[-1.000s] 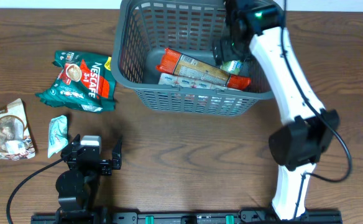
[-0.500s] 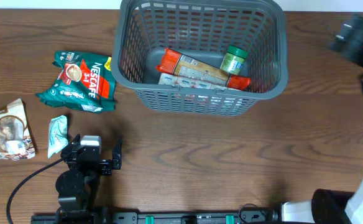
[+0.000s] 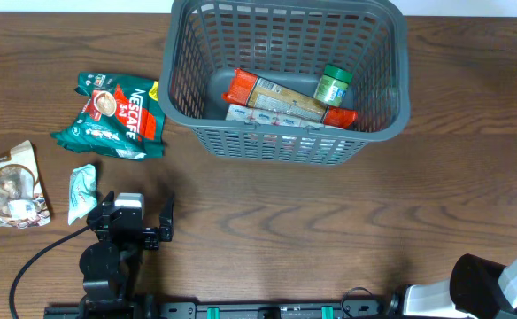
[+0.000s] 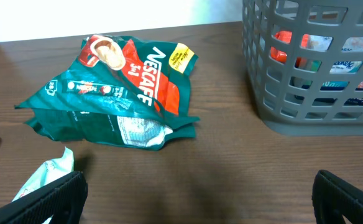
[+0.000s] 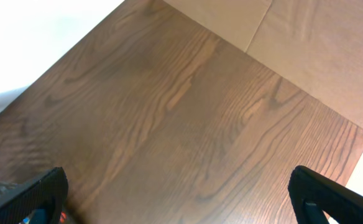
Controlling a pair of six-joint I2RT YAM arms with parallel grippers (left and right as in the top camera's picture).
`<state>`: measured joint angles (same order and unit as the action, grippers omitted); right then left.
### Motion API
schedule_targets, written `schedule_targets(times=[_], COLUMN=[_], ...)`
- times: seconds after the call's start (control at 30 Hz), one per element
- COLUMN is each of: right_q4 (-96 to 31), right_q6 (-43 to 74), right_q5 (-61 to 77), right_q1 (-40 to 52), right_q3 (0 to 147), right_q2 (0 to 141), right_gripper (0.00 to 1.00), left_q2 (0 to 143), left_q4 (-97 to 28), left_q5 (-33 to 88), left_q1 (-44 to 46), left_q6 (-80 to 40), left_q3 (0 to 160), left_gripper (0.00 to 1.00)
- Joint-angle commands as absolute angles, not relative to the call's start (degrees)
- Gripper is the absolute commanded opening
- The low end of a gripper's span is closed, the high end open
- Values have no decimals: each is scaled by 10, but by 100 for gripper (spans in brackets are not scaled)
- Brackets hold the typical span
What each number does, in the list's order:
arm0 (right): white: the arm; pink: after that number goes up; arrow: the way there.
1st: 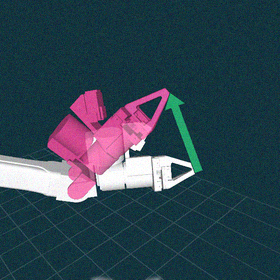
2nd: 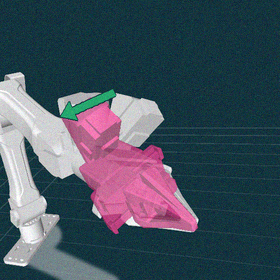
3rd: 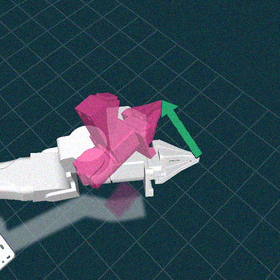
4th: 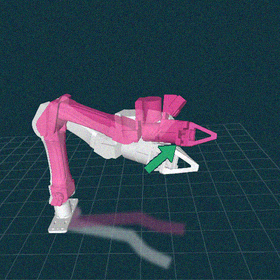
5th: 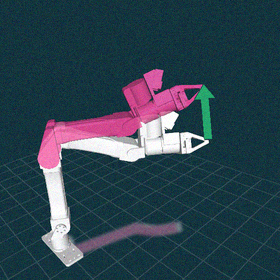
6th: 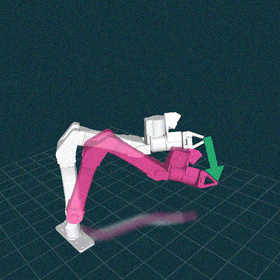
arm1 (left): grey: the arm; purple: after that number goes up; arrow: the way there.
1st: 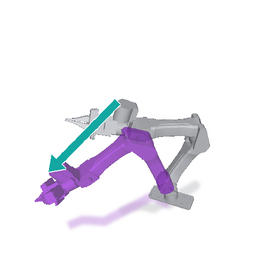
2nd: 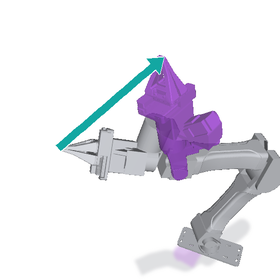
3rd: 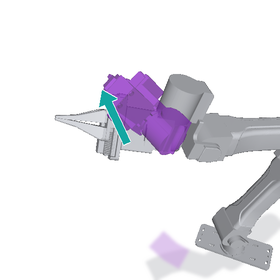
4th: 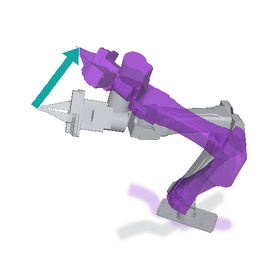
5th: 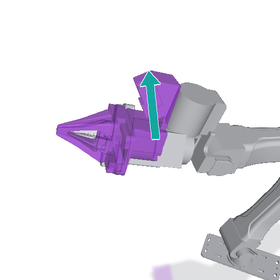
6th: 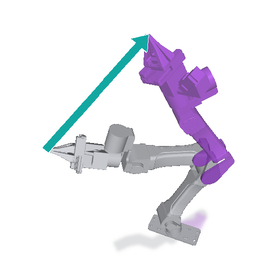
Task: Pack container
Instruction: 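Retract the right arm to the right side of the table, then reach the left gripper to the green Nescafe pouch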
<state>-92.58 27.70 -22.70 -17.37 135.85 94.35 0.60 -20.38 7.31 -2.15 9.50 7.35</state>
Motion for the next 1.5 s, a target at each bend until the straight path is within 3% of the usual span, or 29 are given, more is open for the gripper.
schedule_targets(times=[0.0, 0.77, 0.87, 1.0, 1.17, 1.47], right_q4=[-928, -928, -928, -928, -928, -928], right_q6=[287, 287, 287, 287, 287, 287], right_q5=[-220, -221, -220, -221, -221, -220], right_q1=[-176, -176, -176, -176, -176, -176], right_q3=[1356, 1356, 1356, 1356, 1356, 1356], right_q2=[943, 943, 943, 943, 943, 943], right_gripper=[99, 99, 99, 99, 99, 99], left_q2=[2, 2, 2, 18, 118, 459], left_q4=[-204, -184, -155, -176, -216, -368], left_q5=[69, 72, 114, 84, 17, 4], left_q1=[-23, -23, -23, -23, -23, -23], left_q6=[105, 102, 58, -1, -5, 58], left_q3=[62, 62, 65, 95, 200, 531], left_gripper=[99, 99, 99, 99, 99, 99])
